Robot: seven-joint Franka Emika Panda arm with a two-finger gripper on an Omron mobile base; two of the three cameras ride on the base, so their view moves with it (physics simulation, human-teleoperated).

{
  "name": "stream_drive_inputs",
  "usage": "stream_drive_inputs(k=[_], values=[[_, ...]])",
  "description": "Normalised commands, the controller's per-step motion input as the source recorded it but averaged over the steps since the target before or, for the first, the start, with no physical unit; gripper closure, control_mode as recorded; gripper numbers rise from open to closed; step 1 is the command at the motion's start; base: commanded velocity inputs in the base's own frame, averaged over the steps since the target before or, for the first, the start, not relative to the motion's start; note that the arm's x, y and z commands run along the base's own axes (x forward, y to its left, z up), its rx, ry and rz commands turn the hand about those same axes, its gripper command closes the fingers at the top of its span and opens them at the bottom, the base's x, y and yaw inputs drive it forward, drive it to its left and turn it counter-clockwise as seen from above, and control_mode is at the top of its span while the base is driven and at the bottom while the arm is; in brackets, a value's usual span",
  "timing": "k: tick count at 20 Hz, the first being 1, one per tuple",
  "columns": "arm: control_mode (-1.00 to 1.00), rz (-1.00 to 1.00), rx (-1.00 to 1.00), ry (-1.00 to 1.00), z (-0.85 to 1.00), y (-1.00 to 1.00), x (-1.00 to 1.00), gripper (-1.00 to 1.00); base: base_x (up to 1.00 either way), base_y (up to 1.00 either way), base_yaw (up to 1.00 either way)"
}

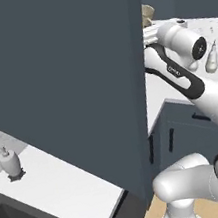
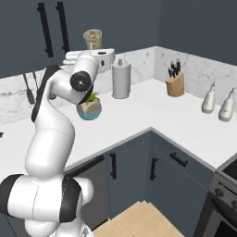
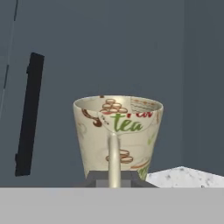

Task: Gather all objects into one cabinet and sort the glasses and bowls to opposite sides.

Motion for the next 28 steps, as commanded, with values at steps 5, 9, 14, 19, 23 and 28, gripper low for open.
stream_drive_inputs(k=[5,9,14,19,23,28], values=[[1.00,0.00,0.00,0.00,0.00,0.00,0.00,1.00,-0.95,0.00,0.08],[1.00,0.00,0.00,0.00,0.00,0.00,0.00,1.00,-1.00,0.00,0.09],[1.00,0.00,0.00,0.00,0.00,0.00,0.00,1.00,-0.81,0.00,0.06],[1.00,0.00,0.00,0.00,0.00,0.00,0.00,1.00,-0.36,0.00,0.02],[1.00,0.00,0.00,0.00,0.00,0.00,0.00,1.00,-0.04,0.00,0.00],[1.00,0.00,0.00,0.00,0.00,0.00,0.00,1.00,-0.10,0.00,0.24]])
